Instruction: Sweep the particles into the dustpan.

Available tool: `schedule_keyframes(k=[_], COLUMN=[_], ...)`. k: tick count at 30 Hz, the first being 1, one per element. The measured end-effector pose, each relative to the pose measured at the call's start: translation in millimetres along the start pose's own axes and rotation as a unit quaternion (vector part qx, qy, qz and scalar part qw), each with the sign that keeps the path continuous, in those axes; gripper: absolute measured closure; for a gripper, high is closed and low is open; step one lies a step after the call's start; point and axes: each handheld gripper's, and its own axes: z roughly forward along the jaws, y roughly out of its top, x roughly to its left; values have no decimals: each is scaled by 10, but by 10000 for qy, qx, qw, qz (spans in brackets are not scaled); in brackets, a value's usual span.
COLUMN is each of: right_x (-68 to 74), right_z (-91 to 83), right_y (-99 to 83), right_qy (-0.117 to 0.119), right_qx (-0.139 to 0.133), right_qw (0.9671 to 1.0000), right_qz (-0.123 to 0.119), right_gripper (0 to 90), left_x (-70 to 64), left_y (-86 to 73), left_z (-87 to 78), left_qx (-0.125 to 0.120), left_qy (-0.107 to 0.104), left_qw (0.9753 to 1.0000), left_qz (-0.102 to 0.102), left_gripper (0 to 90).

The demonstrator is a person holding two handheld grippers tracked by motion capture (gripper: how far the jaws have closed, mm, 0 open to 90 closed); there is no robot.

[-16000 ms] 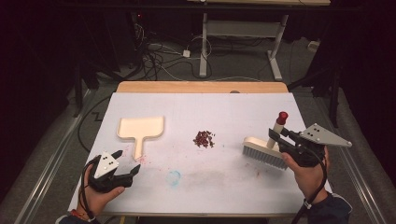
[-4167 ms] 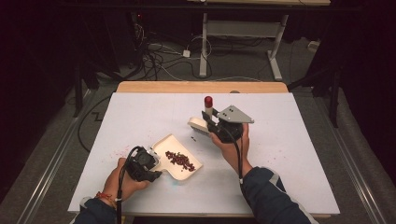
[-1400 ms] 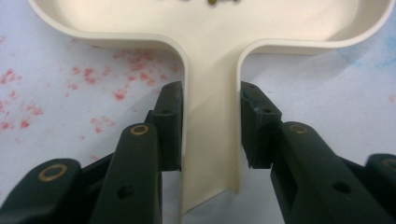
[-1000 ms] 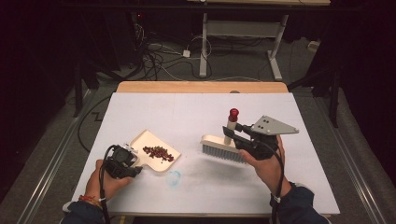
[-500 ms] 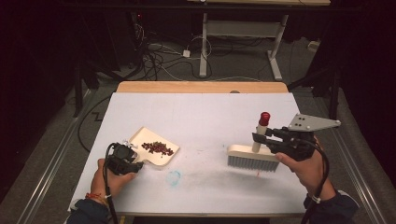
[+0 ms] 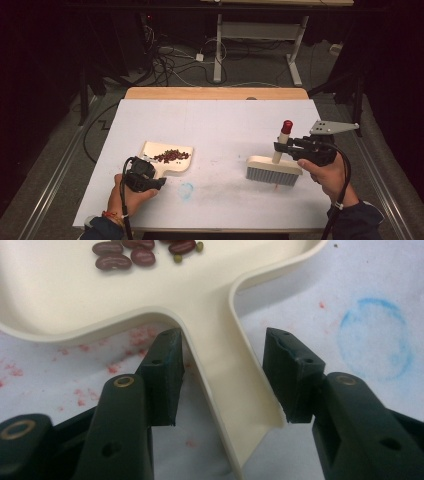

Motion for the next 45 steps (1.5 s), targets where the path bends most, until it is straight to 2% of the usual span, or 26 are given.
schedule_keyframes(k=[3,5,6,9,13,15,17,19,20,24,29,32,34,36,40,42,45], right_x=[-64,-131,-166,-261,-404,-469,-549,-640,-687,-826,-879,-866,-850,-818,-769,-757,-735], right_z=[65,127,164,275,440,525,612,699,737,856,1009,1079,1109,1134,1117,1108,1087], right_y=[25,28,30,50,62,65,77,94,101,115,95,91,102,121,163,165,168], right_qy=[-201,-221,-229,-371,-502,-518,-501,-571,-574,-774,-1053,-1267,-1530,-1888,-2153,-2132,-2140], right_qx=[-18,-77,-106,-92,-53,3,142,352,462,758,970,1015,1052,1122,930,866,815], right_qw=[9998,9996,9994,9986,9969,9961,9955,9944,9940,9906,9866,9839,9805,9745,9716,9725,9728], right_qz=[31,169,219,355,604,716,792,822,810,832,785,747,647,451,328,349,335], right_gripper=[693,692,690,677,665,662,653,639,629,603,583,555,523,490,473,469,466], left_x=[-35,-67,-84,-135,-187,-200,-208,-200,-198,-186,-167,-158,-142,-131,-133,-138,-142], left_y=[-33,-69,-91,-164,-268,-328,-400,-454,-479,-529,-497,-498,-505,-508,-506,-507,-503], left_z=[-26,-61,-85,-182,-307,-342,-356,-352,-349,-330,-330,-358,-372,-377,-387,-382,-359], left_qx=[-181,-427,-588,-1092,-1705,-1877,-2013,-2003,-2013,-1887,-1948,-2053,-2160,-2211,-2223,-2225,-2168], left_qy=[5,61,143,293,351,374,530,531,596,670,661,691,582,554,564,546,540], left_qw=[9997,9987,9974,9912,9798,9751,9702,9699,9689,9698,9702,9696,9692,9689,9681,9680,9691], left_qz=[136,278,396,685,984,1117,1239,1280,1311,1395,1281,1137,1027,969,1006,1024,1048], left_gripper=[426,360,334,258,214,202,198,197,197,197,198,204,208,207,207,205,206])
